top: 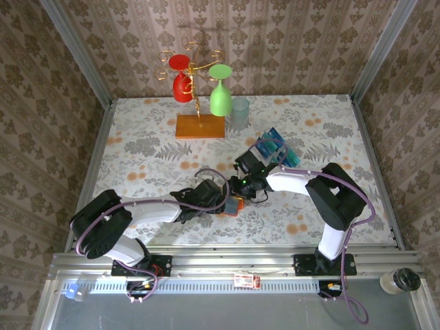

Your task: Put the credit cards into the card holder

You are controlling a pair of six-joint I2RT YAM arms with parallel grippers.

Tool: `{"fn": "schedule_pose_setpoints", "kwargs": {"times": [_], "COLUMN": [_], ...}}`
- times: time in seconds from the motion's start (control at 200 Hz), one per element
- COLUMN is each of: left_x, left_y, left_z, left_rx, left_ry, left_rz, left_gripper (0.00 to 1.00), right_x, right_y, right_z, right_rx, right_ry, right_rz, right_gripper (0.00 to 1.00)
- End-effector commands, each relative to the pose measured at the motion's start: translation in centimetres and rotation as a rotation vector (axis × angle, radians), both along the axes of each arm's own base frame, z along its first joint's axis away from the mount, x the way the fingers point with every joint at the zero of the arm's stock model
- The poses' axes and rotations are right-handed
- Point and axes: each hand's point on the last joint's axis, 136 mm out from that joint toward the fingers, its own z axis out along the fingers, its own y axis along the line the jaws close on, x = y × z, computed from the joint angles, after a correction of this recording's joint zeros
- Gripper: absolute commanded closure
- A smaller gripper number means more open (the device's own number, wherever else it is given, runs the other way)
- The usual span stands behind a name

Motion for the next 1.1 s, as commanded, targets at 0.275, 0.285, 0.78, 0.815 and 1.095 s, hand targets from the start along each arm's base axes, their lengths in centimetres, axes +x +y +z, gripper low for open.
{"fn": "schedule_pose_setpoints", "kwargs": {"times": [0.275,0.285,0.78,0.815,1.095], "left_x": [-1.9,-1.9,-2.1,-2.0,-2.1], "left_y": [1.8,1.8,2.0,2.0,1.9], "left_z": [-2.2,-2.2,-2.5,-2.4,-2.5], "left_rx": [0.051,0.051,0.049,0.047,0.042], "left_ry": [0.08,0.079,0.082,0.081,0.079], "left_rz": [0.01,0.01,0.014,0.015,0.012], "left_gripper": [0.07,0.07,0.07,0.07,0.07], "right_x": [-0.8,-0.8,-0.9,-0.8,0.3], "right_y": [-1.6,-1.6,-0.8,-0.5,1.6], "right_z": [0.2,0.1,-1.3,-1.2,0.4], "right_rx": [-0.066,-0.067,-0.049,-0.036,0.046], "right_ry": [-0.019,-0.017,0.027,0.03,0.03], "right_rz": [-0.005,-0.006,0.0,0.003,0.02], "right_gripper": [0.69,0.7,0.62,0.62,0.66]}}
